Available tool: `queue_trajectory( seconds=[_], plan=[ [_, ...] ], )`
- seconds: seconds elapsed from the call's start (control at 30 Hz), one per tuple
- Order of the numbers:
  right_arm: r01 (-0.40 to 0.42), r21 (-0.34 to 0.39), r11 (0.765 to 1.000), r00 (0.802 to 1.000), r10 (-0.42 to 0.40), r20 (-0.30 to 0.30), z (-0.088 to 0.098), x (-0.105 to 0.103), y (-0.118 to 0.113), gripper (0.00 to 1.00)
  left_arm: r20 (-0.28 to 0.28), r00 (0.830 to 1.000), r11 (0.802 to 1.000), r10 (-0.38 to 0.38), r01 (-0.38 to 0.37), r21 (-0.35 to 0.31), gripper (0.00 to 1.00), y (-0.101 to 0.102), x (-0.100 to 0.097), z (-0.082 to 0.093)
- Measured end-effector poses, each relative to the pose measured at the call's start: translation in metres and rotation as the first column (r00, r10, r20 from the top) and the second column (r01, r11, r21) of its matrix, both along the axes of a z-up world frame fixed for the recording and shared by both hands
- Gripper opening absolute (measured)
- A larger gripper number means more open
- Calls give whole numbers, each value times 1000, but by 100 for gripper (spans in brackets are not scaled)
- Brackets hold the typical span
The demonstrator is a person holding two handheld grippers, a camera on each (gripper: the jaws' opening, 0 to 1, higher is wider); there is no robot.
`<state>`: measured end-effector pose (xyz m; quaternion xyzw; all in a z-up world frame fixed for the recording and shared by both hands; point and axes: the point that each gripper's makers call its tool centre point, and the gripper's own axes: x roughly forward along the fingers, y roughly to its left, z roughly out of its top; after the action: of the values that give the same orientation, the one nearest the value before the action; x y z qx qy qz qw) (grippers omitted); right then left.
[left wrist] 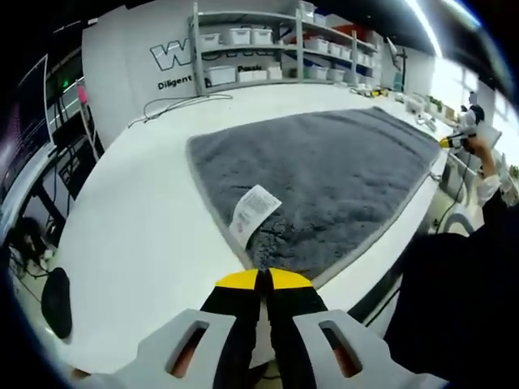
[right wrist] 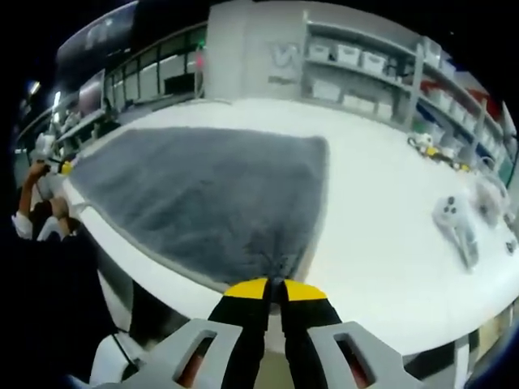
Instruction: Open the folded towel by lifting each exposed corner and separating the folded layers until the towel lies flat within the target outline without major curled edges
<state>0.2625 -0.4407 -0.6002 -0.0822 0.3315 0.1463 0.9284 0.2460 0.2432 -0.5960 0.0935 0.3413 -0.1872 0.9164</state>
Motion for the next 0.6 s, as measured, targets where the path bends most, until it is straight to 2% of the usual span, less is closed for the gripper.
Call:
queue_trajectory(
  seconds=[0.37,0.6],
  plan=[
    [-21,-31,999,998,19,-53,0,-12,5,1,-18,1000,1000,10,-10,2,2,6,-5,-1],
    [-12,-59,998,998,9,-60,0,-16,2,1,-35,999,1000,-8,8,11,2,3,-11,-1]
  ],
)
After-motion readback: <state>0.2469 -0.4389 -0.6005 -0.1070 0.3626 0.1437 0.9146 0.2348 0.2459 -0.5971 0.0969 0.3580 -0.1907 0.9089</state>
